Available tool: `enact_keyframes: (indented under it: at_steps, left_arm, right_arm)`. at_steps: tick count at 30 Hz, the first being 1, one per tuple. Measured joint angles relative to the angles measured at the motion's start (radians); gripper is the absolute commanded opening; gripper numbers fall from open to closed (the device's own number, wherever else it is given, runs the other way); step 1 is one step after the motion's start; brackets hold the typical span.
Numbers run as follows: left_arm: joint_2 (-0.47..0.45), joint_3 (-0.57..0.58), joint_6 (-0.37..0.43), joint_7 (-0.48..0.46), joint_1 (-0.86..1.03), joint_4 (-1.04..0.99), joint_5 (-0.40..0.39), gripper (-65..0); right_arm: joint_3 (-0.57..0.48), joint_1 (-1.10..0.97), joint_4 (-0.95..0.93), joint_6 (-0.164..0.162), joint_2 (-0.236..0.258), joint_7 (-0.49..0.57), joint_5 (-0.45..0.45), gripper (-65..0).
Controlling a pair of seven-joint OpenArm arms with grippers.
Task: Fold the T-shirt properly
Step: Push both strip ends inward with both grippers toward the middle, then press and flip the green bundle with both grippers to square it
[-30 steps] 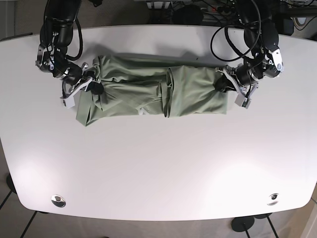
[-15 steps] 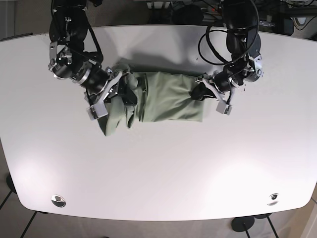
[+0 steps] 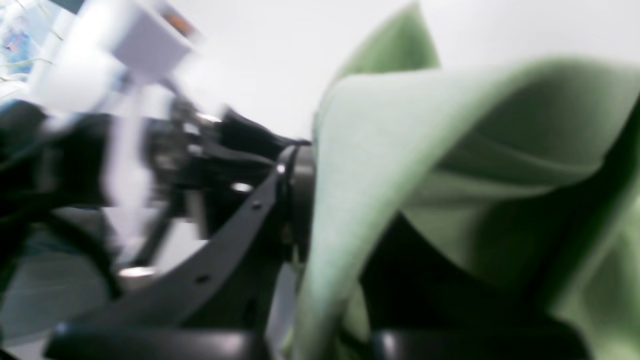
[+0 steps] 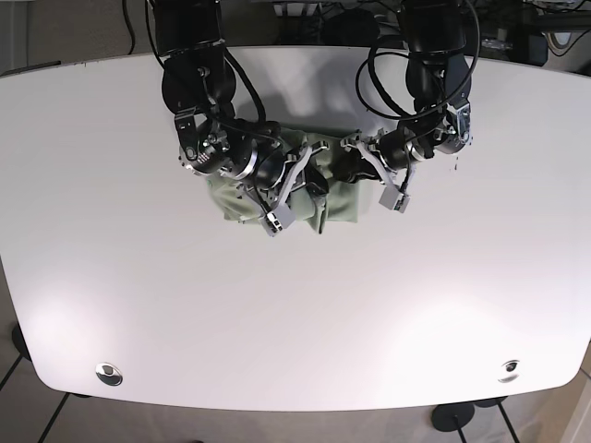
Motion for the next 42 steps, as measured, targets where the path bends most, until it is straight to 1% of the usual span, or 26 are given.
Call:
enact_keyframes:
  at_steps: [1,2,4,5,6,7,9,10,12,15,16,18,20,22,23,24,25,28,29,32,35,37,38,39,40,42]
  left_arm:
    - [0.0,0.0,0.0,0.0,0.0,0.0,0.0,-60.7]
    - [0.0,0.0,0.0,0.0,0.0,0.0,0.0,-60.7]
    - [0.003,-0.01,0.0,0.017,-0.001,0.025,0.005,-60.7]
    - [0.011,-0.039,0.0,0.058,0.0,0.06,0.016,-60.7]
    - [0.011,-0.062,0.002,0.069,0.0,0.08,0.014,-60.7]
    - [0.005,-0.103,0.016,0.087,0.001,0.114,-0.015,-60.7]
    - [-0.031,-0.19,0.015,0.117,0.021,0.18,-0.101,-60.7]
    - [-0.087,-0.277,0.014,0.149,0.038,0.212,-0.15,-60.7]
    - [-0.189,-0.408,0.017,0.179,0.075,0.216,-0.161,-60.7]
    - [-0.272,-0.515,0.016,0.195,0.14,0.215,-0.168,-60.7]
    - [-0.283,-0.522,0.016,0.193,0.141,0.215,-0.168,-60.7]
    - [-0.306,-0.52,0.015,0.187,0.147,0.217,-0.178,-60.7]
    - [-0.309,-0.521,0.016,0.187,0.154,0.221,-0.175,-60.7]
    - [-0.298,-0.498,0.015,0.189,0.158,0.222,-0.173,-60.7]
    - [-0.288,-0.468,0.016,0.188,0.156,0.222,-0.172,-60.7]
    - [-0.27,-0.415,0.016,0.187,0.152,0.225,-0.172,-60.7]
    - [-0.257,-0.381,0.016,0.188,0.15,0.231,-0.173,-60.7]
    - [-0.218,-0.263,0.016,0.189,0.128,0.236,-0.172,-60.7]
    - [-0.2,-0.207,0.016,0.19,0.107,0.233,-0.175,-60.7]
    - [-0.191,-0.114,0.015,0.175,0.092,0.233,-0.17,-60.7]
    - [-0.166,-0.005,0.016,0.135,0.083,0.231,-0.086,-60.7]
    - [-0.154,0.053,0.015,0.072,0.078,0.232,-0.043,-60.7]
    - [-0.152,0.087,0.015,0.047,0.077,0.232,0.0,-60.7]
    - [-0.154,0.103,0.015,0.046,0.077,0.232,0.03,-60.7]
    - [-0.156,0.115,0.015,0.039,0.079,0.231,0.049,-60.7]
    - [-0.158,0.123,0.015,0.035,0.08,0.231,0.061,-60.7]
  right_arm:
    - [0.001,0.008,-0.002,0.0,0.002,0.001,0.0,-50.1]
    - [0.001,0.016,-0.001,0.0,0.002,0.006,0.002,-37.6]
    - [0.0,0.016,0.0,0.0,0.002,0.008,0.006,-18.9]
    - [0.0,0.012,0.0,0.0,0.0,0.004,0.005,-7.9]
    - [-0.005,0.011,0.0,0.0,0.0,0.005,0.006,-3.2]
    - [-0.039,0.015,0.003,-0.006,0.004,0.007,-0.001,-1.4]
    - [-0.104,0.031,0.006,-0.005,0.005,0.004,0.008,-2.7]
    - [-0.145,0.035,0.03,-0.003,-0.001,-0.003,0.01,-3.0]
    - [-0.196,0.039,0.072,-0.003,-0.001,-0.022,0.008,-3.0]
    - [-0.192,0.028,0.178,0.001,0.0,-0.018,0.01,-3.0]
    - [-0.172,0.025,0.188,0.005,0.011,-0.018,0.01,-3.0]
    - [-0.138,0.01,0.204,0.002,0.062,-0.026,0.007,-3.0]
    - [-0.117,-0.021,0.231,-0.003,0.114,-0.083,-0.004,-3.3]
    - [-0.118,-0.037,0.24,0.002,0.149,-0.109,0.004,-8.6]
    - [-0.121,-0.035,0.24,0.0,0.161,-0.109,0.0,-14.1]
    - [-0.121,-0.039,0.24,0.0,0.164,-0.103,0.003,-23.5]
    - [-0.122,-0.043,0.24,0.001,0.167,-0.101,0.003,-29.3]
    - [-0.123,-0.052,0.214,0.009,0.187,-0.101,-0.001,-41.5]
    - [-0.123,-0.043,0.186,-0.001,0.188,-0.11,-0.064,-42.5]
    - [-0.162,-0.032,0.156,0.001,0.189,-0.1,-0.122,-42.5]
    - [-0.2,-0.039,0.152,0.005,0.188,-0.101,-0.185,-43.6]
    - [-0.212,-0.038,0.152,0.012,0.188,-0.101,-0.201,-49.6]
    - [-0.224,-0.039,0.153,0.012,0.194,-0.103,-0.203,-59.8]
    - [-0.229,-0.039,0.153,0.012,0.192,-0.105,-0.202,-64.5]
    - [-0.232,-0.039,0.153,0.011,0.188,-0.105,-0.202,-62.6]
    - [-0.233,-0.039,0.156,0.011,0.182,-0.105,-0.202,-63.6]
